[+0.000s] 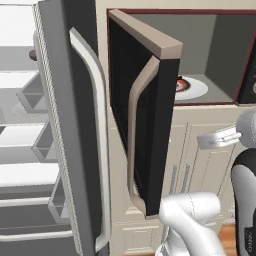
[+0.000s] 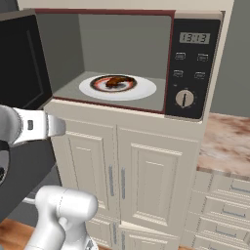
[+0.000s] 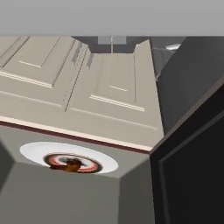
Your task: Transport the chicken drumstick from the fridge to the microwave and turn on the microwave.
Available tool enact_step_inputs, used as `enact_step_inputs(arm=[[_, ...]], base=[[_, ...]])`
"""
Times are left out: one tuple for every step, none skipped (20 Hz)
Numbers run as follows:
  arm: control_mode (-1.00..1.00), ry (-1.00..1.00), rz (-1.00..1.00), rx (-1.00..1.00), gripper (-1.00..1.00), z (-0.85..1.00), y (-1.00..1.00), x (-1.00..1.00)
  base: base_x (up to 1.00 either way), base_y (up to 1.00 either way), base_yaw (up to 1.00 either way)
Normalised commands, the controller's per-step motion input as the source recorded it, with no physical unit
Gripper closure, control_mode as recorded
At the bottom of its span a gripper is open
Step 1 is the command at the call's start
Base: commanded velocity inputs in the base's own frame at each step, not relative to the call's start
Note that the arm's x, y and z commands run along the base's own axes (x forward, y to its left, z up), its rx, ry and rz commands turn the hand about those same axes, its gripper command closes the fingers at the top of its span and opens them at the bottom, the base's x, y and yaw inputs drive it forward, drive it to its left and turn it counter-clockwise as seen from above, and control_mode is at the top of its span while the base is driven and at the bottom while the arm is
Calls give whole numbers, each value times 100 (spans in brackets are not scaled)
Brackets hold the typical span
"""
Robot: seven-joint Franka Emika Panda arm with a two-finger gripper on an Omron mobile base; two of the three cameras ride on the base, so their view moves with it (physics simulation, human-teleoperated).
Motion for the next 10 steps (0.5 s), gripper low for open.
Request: enact_step_inputs(arm=[[-100, -6, 1, -11, 100, 0, 24, -46], [-100, -6, 3, -11, 100, 0, 28, -39], [-100, -7, 3, -10, 100, 0, 27, -43], [-100, -6, 3, -10, 100, 0, 29, -38], [-100, -4, 0, -10, 100, 0, 36, -34], [-100, -6, 0, -9, 100, 0, 35, -34], [-100, -4, 0, -7, 100, 0, 33, -34], [-100, -3, 0, -6, 100, 0, 32, -36], [-100, -4, 0, -6, 100, 0, 31, -36], [-100, -5, 2, -5, 100, 0, 28, -41]], base=[[0, 0, 0], [0, 0, 0], [0, 0, 0], [0, 0, 0], [0, 0, 0], [0, 0, 0], [0, 0, 0], [0, 0, 0], [0, 0, 0], [0, 0, 0]])
